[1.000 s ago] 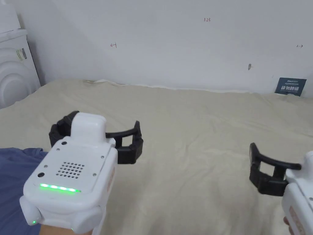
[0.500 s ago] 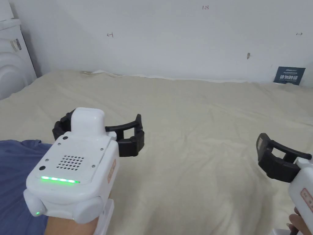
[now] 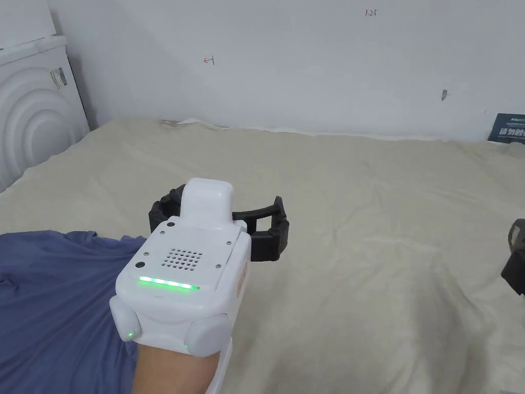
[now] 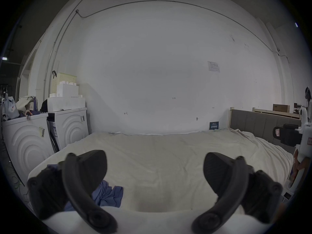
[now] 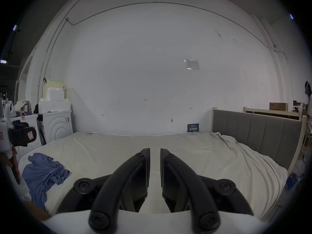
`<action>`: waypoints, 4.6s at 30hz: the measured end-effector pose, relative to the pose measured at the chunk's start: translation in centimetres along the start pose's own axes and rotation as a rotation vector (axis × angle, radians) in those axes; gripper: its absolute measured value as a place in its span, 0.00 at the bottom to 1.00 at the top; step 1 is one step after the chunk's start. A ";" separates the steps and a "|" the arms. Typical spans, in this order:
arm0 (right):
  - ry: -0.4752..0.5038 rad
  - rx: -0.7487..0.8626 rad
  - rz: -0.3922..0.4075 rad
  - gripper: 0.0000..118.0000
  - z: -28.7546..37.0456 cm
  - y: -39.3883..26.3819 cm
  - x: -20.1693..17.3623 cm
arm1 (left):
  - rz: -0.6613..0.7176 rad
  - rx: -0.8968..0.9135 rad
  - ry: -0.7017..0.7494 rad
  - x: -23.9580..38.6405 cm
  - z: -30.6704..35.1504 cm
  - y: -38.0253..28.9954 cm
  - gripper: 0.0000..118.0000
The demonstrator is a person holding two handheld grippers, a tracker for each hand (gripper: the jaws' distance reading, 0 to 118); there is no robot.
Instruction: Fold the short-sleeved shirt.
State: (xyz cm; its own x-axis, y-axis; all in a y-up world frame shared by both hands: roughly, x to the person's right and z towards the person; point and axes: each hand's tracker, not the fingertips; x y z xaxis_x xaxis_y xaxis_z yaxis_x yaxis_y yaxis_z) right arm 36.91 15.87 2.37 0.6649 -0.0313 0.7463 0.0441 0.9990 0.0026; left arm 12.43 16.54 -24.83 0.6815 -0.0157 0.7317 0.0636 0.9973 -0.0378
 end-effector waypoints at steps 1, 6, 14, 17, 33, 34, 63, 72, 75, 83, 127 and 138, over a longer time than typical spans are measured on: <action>0.010 -0.008 -0.016 0.12 -0.1 0.0 0.2 | 0.005 -0.004 -0.005 0.0 0.0 0.0 0.41; 0.013 -0.024 -0.021 0.01 -0.3 0.1 0.4 | 0.054 -0.051 -0.029 -0.3 -0.4 -0.3 0.00; -0.005 -0.089 -0.013 0.00 -1.2 0.6 1.5 | 0.025 -0.105 -0.014 -0.8 -2.0 0.0 0.00; 0.014 -0.106 -0.030 0.00 -1.3 0.8 1.9 | 0.035 -0.102 -0.010 -0.7 -2.2 0.2 0.00; -0.004 -0.240 0.005 0.00 -2.2 -1.0 3.1 | 0.007 -0.220 -0.074 -0.6 -4.6 -0.6 0.00; -0.004 -0.286 0.012 0.00 -2.5 -1.2 3.1 | 0.015 -0.254 -0.078 -0.3 -4.6 -0.9 0.00; 0.056 -0.503 0.065 0.00 -3.6 -4.2 2.4 | -0.037 -0.505 -0.121 0.1 -5.8 -4.5 0.00; 0.239 -0.481 0.100 0.00 -4.6 -4.7 -2.5 | -0.032 -0.493 -0.036 -3.9 -4.4 -4.9 0.00; 0.321 -0.483 0.140 0.00 -5.3 -5.0 -5.9 | -0.012 -0.484 0.026 -6.9 -3.2 -5.0 0.00; 0.579 -0.483 0.142 0.00 -6.2 -5.6 -16.3 | 0.048 -0.497 0.199 -15.9 1.2 -6.6 0.00; 0.587 -0.604 0.221 0.00 -8.4 -10.1 -20.1 | 0.013 -0.952 0.018 -38.2 -13.2 -18.2 0.93; 0.576 -0.626 0.239 0.00 -8.6 -10.8 -19.8 | 0.009 -0.991 0.067 -37.6 -13.5 -20.5 0.96</action>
State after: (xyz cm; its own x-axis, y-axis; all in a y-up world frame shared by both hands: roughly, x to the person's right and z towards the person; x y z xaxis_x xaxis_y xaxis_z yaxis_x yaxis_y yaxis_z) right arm 29.72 5.40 -18.16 0.9736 -0.0032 0.2282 0.1436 0.7858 -0.6016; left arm -4.61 -4.24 -60.74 0.7228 -0.0431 0.6897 0.6179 0.4871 -0.6172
